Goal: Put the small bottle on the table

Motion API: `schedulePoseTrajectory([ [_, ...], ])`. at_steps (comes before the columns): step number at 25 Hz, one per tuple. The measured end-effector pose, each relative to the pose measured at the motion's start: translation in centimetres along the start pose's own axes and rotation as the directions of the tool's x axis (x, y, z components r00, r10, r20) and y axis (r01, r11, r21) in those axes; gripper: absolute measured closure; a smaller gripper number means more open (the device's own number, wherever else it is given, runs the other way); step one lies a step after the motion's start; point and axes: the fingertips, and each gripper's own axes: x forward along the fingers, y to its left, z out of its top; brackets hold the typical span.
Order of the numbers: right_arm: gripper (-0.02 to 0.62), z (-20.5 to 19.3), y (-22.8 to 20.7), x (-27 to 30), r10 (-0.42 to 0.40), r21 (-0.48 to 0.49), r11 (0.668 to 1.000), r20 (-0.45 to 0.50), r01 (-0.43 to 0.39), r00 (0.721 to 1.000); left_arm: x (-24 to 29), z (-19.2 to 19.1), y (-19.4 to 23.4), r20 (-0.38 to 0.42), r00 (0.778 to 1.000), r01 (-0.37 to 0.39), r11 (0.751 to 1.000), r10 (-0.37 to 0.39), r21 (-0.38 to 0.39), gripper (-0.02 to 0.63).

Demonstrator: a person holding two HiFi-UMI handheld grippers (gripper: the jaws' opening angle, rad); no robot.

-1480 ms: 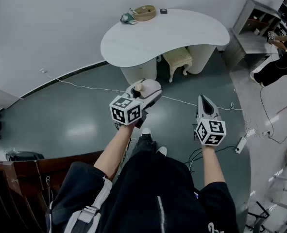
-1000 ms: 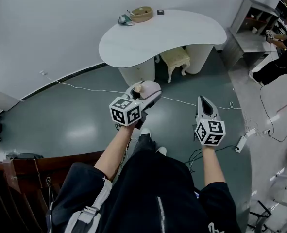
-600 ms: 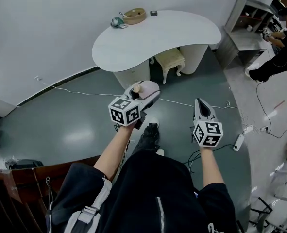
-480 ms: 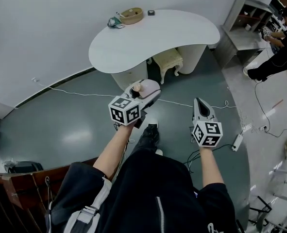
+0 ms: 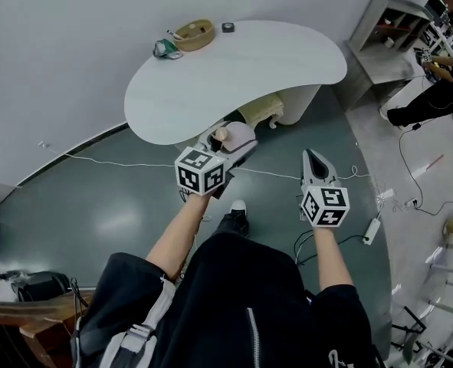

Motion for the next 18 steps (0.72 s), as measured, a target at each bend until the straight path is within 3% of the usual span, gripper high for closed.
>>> schedulePoseTrajectory([
  [8, 0.604, 3.3, -1.8, 8.8, -0.008, -0.001, 1.0, 0.006, 0.008, 1.0, 5.4, 3.6, 6.5, -0.014, 1.0, 0.025, 0.999, -0.025, 0.024, 0.215],
  [18, 0.604, 3.4, -4.3, 15.1, 0.0, 0.01, 1.0, -0.023, 0.0, 1.0, 9.9, 5.0, 11.4, -0.033, 0.999, 0.016, 1.0, -0.015, 0.02, 0.215],
])
